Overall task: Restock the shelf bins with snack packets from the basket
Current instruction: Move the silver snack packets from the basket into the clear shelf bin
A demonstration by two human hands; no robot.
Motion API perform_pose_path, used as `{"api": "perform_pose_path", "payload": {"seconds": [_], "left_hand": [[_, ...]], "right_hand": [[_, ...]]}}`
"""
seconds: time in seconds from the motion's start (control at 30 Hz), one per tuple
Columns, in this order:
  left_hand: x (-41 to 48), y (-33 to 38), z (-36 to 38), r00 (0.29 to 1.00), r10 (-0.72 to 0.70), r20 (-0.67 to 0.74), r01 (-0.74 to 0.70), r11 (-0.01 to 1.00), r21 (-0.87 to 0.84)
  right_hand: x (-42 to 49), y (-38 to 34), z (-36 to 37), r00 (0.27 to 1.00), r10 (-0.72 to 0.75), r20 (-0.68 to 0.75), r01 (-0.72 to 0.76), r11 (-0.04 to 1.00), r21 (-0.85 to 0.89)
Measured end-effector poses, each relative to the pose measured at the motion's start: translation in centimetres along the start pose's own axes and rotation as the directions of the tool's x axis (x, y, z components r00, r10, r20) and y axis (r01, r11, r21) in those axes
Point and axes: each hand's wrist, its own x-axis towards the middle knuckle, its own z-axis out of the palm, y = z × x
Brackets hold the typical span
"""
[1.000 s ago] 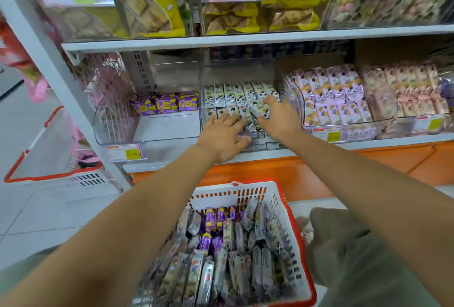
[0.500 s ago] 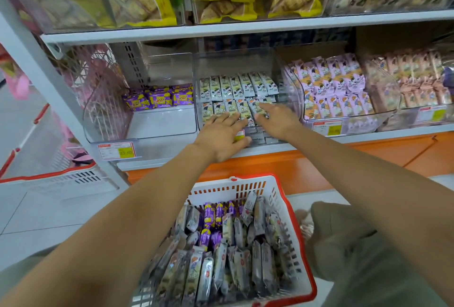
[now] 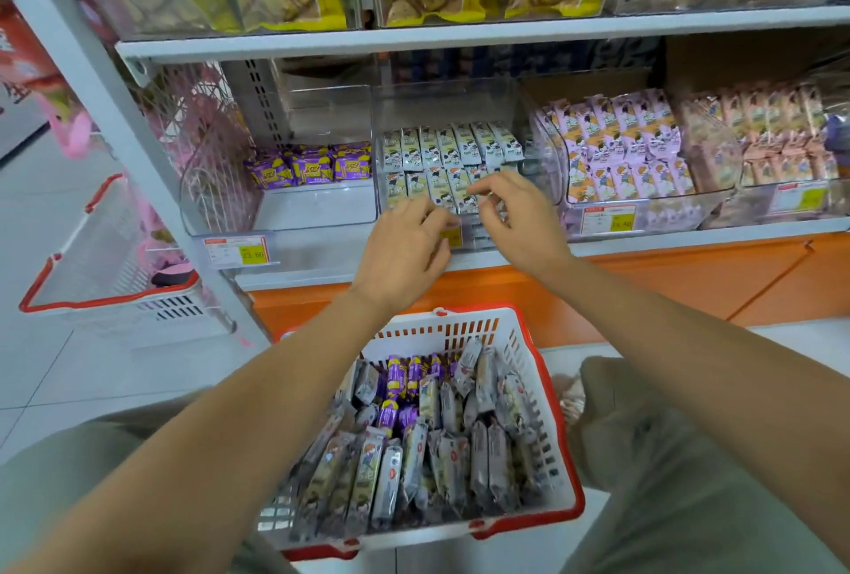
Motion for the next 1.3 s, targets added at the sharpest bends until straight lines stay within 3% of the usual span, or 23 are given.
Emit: {"api": "perform_pose_path", "payload": {"seconds": [0.1, 0.2, 0.27, 0.37, 0.47, 0.57, 0.63, 0.7, 0.77, 0.87, 0.97, 1.07, 1.17, 1.23, 1.3], "left_hand": [[-4.2, 0.3, 1.2, 0.997, -0.082, -0.007, 0.082, 0.995, -0.062], [-9.1, 0.0, 3.9, 0.931, -0.292, 0.221, 0.322, 0.940, -0.114], [-12.6, -0.8, 6.0, 0.806, -0.393, 0.442, 0.456, 0.889, -0.041], [-17.3, -1.5, 8.3, 0.609, -0.430, 0.666, 0.526, 0.848, 0.066], [-20.5, -1.8, 9.4, 0.523, -0.455, 0.720, 0.507, 0.846, 0.166], [-22.5, -2.5, 10.8, 0.481, -0.442, 0.757, 0.420, 0.874, 0.244], [-23.6, -2.8, 11.6, 0.445, -0.417, 0.792, 0.391, 0.887, 0.247], [-24.2, -2.7, 11.9, 0.438, -0.423, 0.793, 0.401, 0.882, 0.249], [-24.2, -2.6, 11.8, 0.466, -0.436, 0.770, 0.393, 0.881, 0.262], [-24.4, -2.7, 11.8, 0.522, -0.450, 0.724, 0.371, 0.885, 0.282], [-24.6, -3.0, 12.1, 0.544, -0.454, 0.706, 0.397, 0.880, 0.259], [-24.3, -3.5, 11.8, 0.535, -0.469, 0.703, 0.487, 0.851, 0.196], [-24.0, -3.6, 11.6, 0.550, -0.472, 0.689, 0.546, 0.828, 0.131], [-24.0, -3.9, 11.5, 0.553, -0.494, 0.670, 0.649, 0.760, 0.025], [-23.6, -4.3, 11.2, 0.534, -0.528, 0.660, 0.802, 0.563, -0.199]], "right_hand": [[-3.2, -1.1, 1.4, 0.999, -0.016, 0.036, 0.014, 0.999, 0.031], [-7.0, -0.6, 4.5, 0.960, 0.097, 0.264, -0.099, 0.995, -0.007], [-9.7, 0.2, 6.7, 0.858, 0.191, 0.476, -0.170, 0.982, -0.086], [-13.7, 1.2, 10.3, 0.621, 0.300, 0.724, -0.229, 0.953, -0.198], [-16.5, 1.1, 13.5, 0.477, 0.309, 0.823, -0.228, 0.948, -0.224], [-17.9, 0.1, 16.1, 0.436, 0.274, 0.857, -0.182, 0.960, -0.215], [-18.3, -0.8, 17.4, 0.408, 0.203, 0.890, -0.038, 0.978, -0.206], [-18.7, -1.6, 18.5, 0.349, 0.180, 0.920, 0.073, 0.973, -0.219], [-19.0, -2.0, 19.6, 0.302, 0.212, 0.929, 0.087, 0.965, -0.248], [-19.4, -2.2, 20.6, 0.310, 0.235, 0.921, 0.090, 0.957, -0.275], [-19.5, -1.9, 20.8, 0.369, 0.201, 0.907, 0.048, 0.971, -0.235], [-19.0, -1.3, 19.9, 0.428, 0.148, 0.891, -0.087, 0.989, -0.123], [-18.1, -0.5, 18.4, 0.409, 0.129, 0.903, -0.357, 0.934, 0.028], [-17.2, -0.1, 17.2, 0.385, 0.154, 0.910, -0.558, 0.824, 0.096], [-16.0, 0.4, 16.0, 0.388, 0.184, 0.903, -0.647, 0.752, 0.125]]}}
